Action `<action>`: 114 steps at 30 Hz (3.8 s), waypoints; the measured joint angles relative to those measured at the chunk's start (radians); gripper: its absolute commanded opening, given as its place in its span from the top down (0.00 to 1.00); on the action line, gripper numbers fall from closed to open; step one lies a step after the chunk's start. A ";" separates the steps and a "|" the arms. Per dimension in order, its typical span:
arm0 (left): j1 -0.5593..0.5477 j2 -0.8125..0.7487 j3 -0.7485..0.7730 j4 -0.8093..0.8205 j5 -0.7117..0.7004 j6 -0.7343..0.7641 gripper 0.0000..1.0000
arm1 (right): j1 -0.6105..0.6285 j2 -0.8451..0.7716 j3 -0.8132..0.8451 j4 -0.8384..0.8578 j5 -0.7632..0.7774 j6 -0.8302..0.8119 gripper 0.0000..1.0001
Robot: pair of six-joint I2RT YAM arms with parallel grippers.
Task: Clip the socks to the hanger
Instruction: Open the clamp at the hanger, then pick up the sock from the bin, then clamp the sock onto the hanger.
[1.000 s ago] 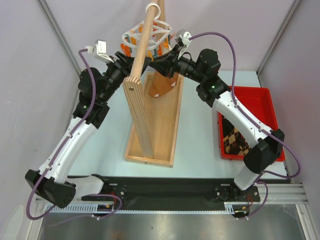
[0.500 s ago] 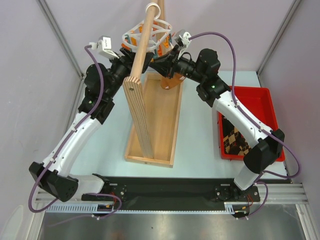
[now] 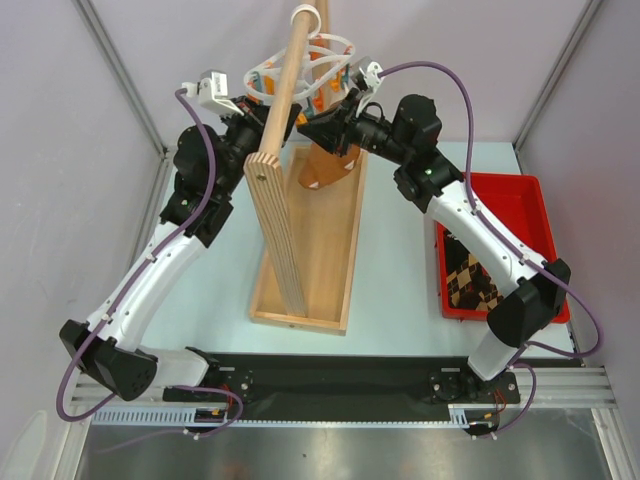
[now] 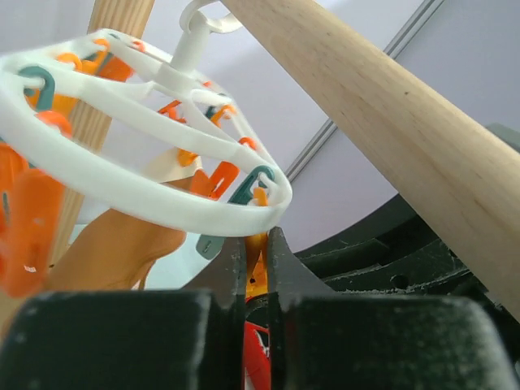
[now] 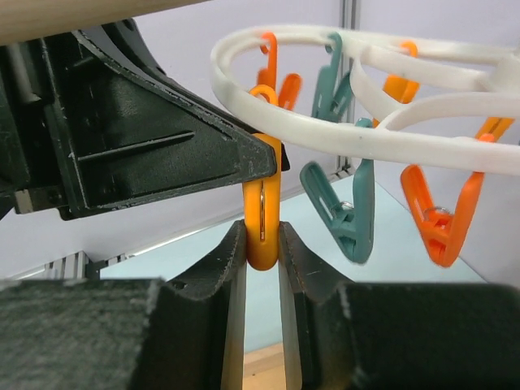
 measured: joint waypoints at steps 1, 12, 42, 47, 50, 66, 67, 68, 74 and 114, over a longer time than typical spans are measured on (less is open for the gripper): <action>-0.001 0.000 0.002 -0.002 -0.002 0.006 1.00 | 0.000 0.000 0.000 -0.005 0.004 0.000 0.96; -0.006 0.000 0.003 -0.040 -0.040 0.011 1.00 | -0.048 -0.084 0.002 -0.226 0.183 0.016 0.19; -0.006 -0.002 -0.052 -0.041 -0.108 0.054 1.00 | -0.908 -0.167 -0.620 -0.734 0.757 0.409 0.60; -0.006 -0.008 -0.072 -0.015 -0.114 0.052 1.00 | -0.909 -0.127 -0.669 -0.709 0.855 0.445 0.57; -0.006 -0.008 -0.084 -0.006 -0.114 0.049 1.00 | -0.912 -0.117 -0.698 -0.695 0.885 0.458 0.55; -0.006 0.010 -0.097 0.023 -0.091 0.026 1.00 | -0.916 0.036 -0.760 -0.605 0.943 0.505 0.63; -0.006 0.011 -0.097 0.023 -0.090 0.026 1.00 | -0.916 0.036 -0.760 -0.598 0.946 0.504 0.68; -0.006 0.012 -0.097 0.023 -0.090 0.026 1.00 | -0.916 0.038 -0.760 -0.591 0.947 0.503 0.73; -0.006 0.012 -0.097 0.023 -0.088 0.026 1.00 | -0.916 0.043 -0.761 -0.566 0.955 0.498 1.00; 0.092 0.005 -0.117 0.040 0.159 -0.087 1.00 | -0.220 -0.199 -0.132 -0.544 -0.195 -0.174 1.00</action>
